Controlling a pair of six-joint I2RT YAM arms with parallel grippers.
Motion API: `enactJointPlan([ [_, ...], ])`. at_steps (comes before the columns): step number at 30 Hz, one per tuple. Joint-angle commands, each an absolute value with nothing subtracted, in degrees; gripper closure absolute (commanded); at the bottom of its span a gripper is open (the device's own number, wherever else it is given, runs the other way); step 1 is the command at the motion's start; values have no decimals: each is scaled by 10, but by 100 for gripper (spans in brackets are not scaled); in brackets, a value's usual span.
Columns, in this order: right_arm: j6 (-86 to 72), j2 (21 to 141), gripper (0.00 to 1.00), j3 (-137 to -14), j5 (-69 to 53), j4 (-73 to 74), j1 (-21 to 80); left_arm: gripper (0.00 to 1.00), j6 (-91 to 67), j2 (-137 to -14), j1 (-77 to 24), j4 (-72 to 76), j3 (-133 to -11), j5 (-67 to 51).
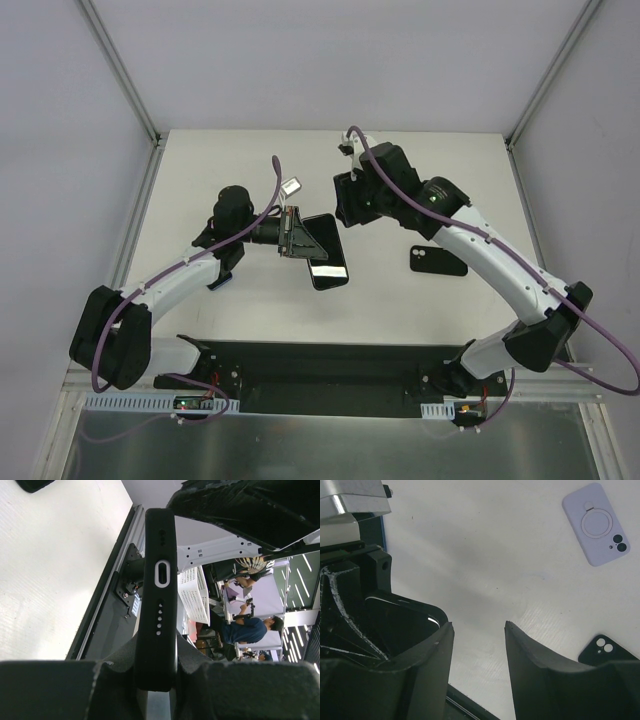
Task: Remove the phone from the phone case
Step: Remove the phone case from the phone.
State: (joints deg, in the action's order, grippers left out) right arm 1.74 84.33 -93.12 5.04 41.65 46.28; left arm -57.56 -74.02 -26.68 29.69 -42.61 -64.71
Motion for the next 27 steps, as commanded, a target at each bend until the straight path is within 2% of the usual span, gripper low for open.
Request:
enactJointPlan([
  [1, 25, 847, 52, -929, 40, 399, 462, 100, -567, -726, -272, 345, -456, -671],
  [27, 23, 846, 52, -925, 40, 391, 462, 100, -566, -721, -272, 349, -453, -672],
])
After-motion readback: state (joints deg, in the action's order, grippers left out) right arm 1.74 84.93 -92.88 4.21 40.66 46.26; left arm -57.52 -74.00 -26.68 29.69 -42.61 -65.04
